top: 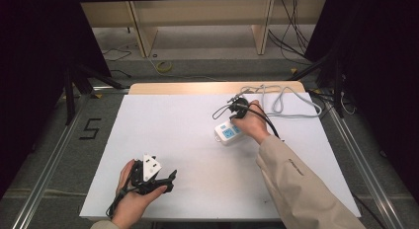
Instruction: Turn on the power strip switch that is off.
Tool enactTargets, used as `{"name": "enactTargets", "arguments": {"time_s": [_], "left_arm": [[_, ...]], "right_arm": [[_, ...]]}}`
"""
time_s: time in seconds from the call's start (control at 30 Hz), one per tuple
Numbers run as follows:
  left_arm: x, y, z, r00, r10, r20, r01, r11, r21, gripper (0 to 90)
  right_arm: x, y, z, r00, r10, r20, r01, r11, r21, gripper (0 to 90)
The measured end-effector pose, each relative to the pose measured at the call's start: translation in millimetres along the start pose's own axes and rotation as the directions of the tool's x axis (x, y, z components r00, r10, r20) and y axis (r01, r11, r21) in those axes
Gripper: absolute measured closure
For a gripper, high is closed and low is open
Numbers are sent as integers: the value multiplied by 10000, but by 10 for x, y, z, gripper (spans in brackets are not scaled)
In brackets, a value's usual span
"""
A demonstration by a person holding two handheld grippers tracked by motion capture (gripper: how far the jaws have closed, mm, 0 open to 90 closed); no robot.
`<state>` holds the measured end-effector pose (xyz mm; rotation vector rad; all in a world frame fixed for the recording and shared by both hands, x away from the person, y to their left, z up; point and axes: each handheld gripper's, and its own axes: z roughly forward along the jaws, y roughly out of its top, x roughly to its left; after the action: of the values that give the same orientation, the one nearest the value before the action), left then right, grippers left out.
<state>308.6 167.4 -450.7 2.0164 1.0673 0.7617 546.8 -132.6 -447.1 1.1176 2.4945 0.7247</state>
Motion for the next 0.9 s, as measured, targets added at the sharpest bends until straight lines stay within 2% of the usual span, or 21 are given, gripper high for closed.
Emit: {"name": "enactTargets", "arguments": {"time_s": [0.9], "left_arm": [[1,-1,1,10000,17,-37,-17,10000,-11,193]], "right_arm": [[38,-40,-8,9997,-35,224,41,9996,-285,900]]}}
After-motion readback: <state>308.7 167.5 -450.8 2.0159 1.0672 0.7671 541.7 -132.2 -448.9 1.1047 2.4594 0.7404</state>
